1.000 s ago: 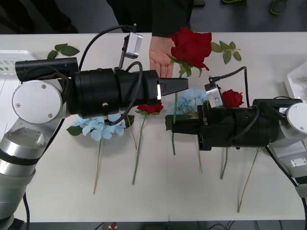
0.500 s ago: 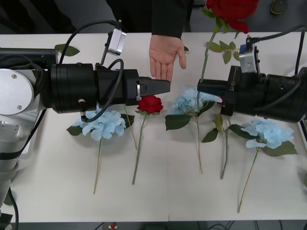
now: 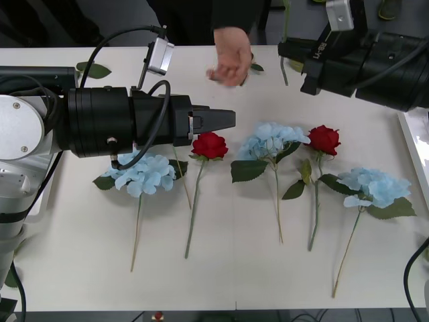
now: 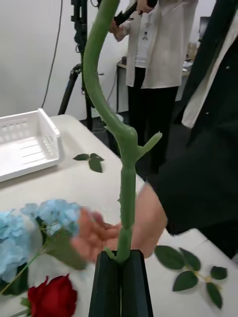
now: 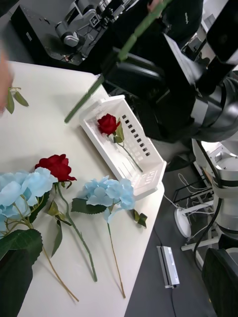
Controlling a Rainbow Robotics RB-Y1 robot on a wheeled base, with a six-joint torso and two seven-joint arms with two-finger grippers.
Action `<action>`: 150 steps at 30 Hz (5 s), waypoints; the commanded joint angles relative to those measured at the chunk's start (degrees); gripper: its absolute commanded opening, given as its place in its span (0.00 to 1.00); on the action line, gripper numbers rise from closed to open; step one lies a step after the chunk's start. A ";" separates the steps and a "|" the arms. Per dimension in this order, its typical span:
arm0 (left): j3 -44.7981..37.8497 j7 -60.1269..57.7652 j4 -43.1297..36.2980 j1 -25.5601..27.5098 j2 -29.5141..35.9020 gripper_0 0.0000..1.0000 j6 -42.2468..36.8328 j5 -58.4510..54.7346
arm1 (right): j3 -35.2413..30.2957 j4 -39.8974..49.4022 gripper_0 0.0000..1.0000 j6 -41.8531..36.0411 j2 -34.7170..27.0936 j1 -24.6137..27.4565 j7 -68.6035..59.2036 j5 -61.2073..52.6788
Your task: Place the red flowers into the right box and the blue flowers into the left box. If a person shows an open palm, hand one flower to the person first, then continue sorting.
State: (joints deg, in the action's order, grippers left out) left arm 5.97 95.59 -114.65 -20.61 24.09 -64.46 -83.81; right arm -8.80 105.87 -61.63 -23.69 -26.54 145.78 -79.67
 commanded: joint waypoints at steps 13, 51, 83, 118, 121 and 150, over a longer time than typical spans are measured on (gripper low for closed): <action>-0.44 1.00 -2.07 0.22 0.35 1.00 0.12 -0.22 | 1.76 -1.54 0.00 4.15 0.40 -2.81 3.37 -0.84; -0.35 1.18 -2.07 0.22 -0.27 1.00 0.12 -0.13 | 1.85 -1.54 1.00 2.13 -3.56 1.40 4.68 -8.57; -1.67 -28.44 -26.85 25.80 8.34 1.00 -20.00 41.36 | -1.49 12.87 1.00 -38.04 -20.43 8.35 -80.04 17.88; 14.15 -24.14 8.22 13.93 -2.20 1.00 -0.23 82.31 | 12.49 15.42 1.00 -29.51 -21.05 30.14 -101.14 43.72; 14.33 -24.05 11.29 12.79 -2.47 1.00 2.23 82.31 | 13.28 13.84 1.00 -27.84 -20.35 30.41 -100.87 44.34; 8.00 -21.59 2.68 9.54 2.54 0.00 -10.78 74.23 | 22.16 2.06 1.00 -16.06 -13.75 26.63 -99.03 53.74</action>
State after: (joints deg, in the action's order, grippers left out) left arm 16.90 72.01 -105.96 -9.61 23.45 -71.18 -7.46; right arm 14.13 107.64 -78.23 -38.12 0.42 46.22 -26.49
